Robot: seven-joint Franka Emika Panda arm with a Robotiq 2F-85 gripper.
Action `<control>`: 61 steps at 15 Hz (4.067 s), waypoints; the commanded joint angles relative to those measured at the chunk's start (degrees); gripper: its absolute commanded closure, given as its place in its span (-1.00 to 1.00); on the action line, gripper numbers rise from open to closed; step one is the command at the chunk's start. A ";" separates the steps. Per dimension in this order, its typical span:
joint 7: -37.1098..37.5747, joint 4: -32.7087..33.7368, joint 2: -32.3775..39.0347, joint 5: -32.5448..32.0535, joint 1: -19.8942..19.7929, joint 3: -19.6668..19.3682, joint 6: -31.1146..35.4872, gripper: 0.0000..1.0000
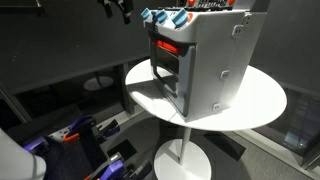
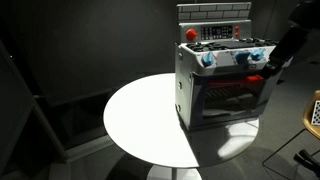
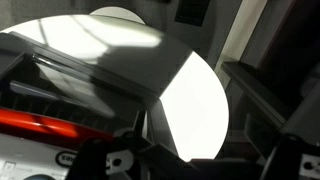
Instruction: Press the top right orange button on the stove
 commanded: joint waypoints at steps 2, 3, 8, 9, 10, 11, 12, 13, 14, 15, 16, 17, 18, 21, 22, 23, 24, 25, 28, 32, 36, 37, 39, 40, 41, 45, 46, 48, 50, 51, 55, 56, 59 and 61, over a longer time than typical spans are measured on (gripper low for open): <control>-0.10 0.12 -0.03 0.15 -0.29 0.27 -0.21 -1.00; -0.10 0.12 -0.03 0.15 -0.29 0.27 -0.21 -1.00; 0.14 2.10 0.02 -0.88 -0.65 0.74 -0.36 -1.00; 0.18 2.84 -0.02 -1.04 -0.67 0.83 -0.46 -1.00; 0.23 3.72 -0.06 -1.13 -0.69 0.89 -0.62 -1.00; 0.33 4.53 -0.08 -1.34 -0.81 1.01 -0.66 -1.00; 0.47 5.47 -0.09 -1.92 -1.16 1.16 -0.73 -1.00; 0.62 6.47 -0.06 -2.60 -1.59 1.21 -0.72 -1.00; 0.76 7.36 0.01 -3.54 -2.11 1.26 -0.57 -1.00; 0.86 8.38 0.15 -4.69 -2.82 1.27 -0.39 -1.00; 0.99 9.27 0.28 -5.80 -3.44 1.26 -0.27 -1.00; 1.05 10.38 0.54 -6.93 -4.37 1.04 -0.07 -1.00; 1.08 11.19 0.74 -7.82 -5.06 0.88 0.10 -1.00; 0.93 13.03 1.48 -10.36 -7.54 0.41 1.29 -1.00; 0.85 13.37 1.81 -11.12 -8.35 0.23 1.96 -1.00; 0.72 13.67 2.26 -11.76 -9.02 -0.05 2.72 -1.00; 0.64 13.94 2.74 -12.36 -9.65 -0.30 3.46 -1.00; 0.56 14.25 3.32 -12.78 -10.20 -0.58 4.24 -1.00; 0.33 15.38 5.68 -14.36 -11.80 -1.45 6.94 -1.00; 1.56 18.41 10.01 -16.85 -14.44 -2.24 9.44 -1.00; 5.69 21.84 13.33 -22.71 -18.39 -1.61 10.41 -1.00; 7.38 22.45 13.84 -24.71 -19.29 -1.46 10.42 -1.00; 9.98 23.46 14.47 -27.92 -20.44 -1.53 9.99 -1.00; 11.20 23.88 14.72 -29.28 -20.89 -1.60 9.85 -1.00; 12.35 24.06 14.82 -30.59 -21.38 -1.63 9.68 -1.00; 15.53 24.62 15.22 -34.01 -22.58 -1.89 9.18 -1.00; 16.03 24.63 15.27 -34.39 -22.65 -1.94 9.10 -1.00; 14.06 22.85 14.46 -32.69 -21.64 -2.74 10.22 -1.00; 14.13 22.86 14.47 -32.69 -21.63 -2.74 10.20 -1.00; 14.14 22.86 14.47 -32.69 -21.62 -2.73 10.20 -1.00; 18.50 22.80 14.94 -39.91 -23.97 -1.55 11.47 -1.00; 19.57 22.92 15.19 -41.76 -24.37 -1.53 11.77 -1.00; 23.29 23.57 16.48 -46.32 -25.35 -1.68 13.10 -1.00; 26.07 24.23 17.83 -49.37 -26.11 -1.68 14.58 -1.00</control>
